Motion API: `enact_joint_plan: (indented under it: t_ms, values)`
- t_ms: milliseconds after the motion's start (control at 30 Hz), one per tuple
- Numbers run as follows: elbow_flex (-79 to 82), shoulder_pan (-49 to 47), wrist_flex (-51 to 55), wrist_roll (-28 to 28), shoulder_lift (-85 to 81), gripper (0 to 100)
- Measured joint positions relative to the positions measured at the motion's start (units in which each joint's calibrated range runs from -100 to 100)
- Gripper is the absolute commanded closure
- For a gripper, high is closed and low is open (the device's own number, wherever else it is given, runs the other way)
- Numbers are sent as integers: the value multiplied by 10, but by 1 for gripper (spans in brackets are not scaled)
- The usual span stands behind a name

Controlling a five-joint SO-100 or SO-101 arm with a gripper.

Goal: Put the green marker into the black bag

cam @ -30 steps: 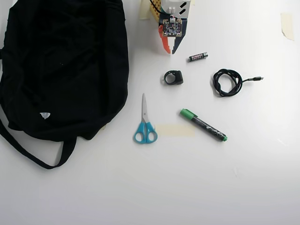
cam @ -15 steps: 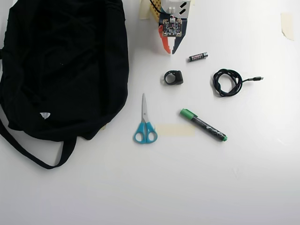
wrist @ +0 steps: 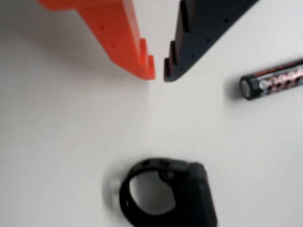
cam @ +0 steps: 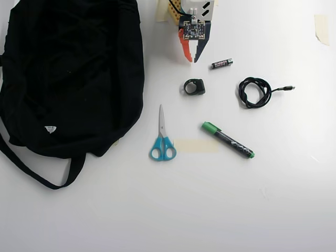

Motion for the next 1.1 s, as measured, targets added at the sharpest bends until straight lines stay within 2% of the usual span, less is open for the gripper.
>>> enact_joint_plan:
  t_ms: [467, 1100]
  values:
    - [-28, 0, -14, 0, 8, 98]
    - [-222, 0, -98, 1, 211, 98]
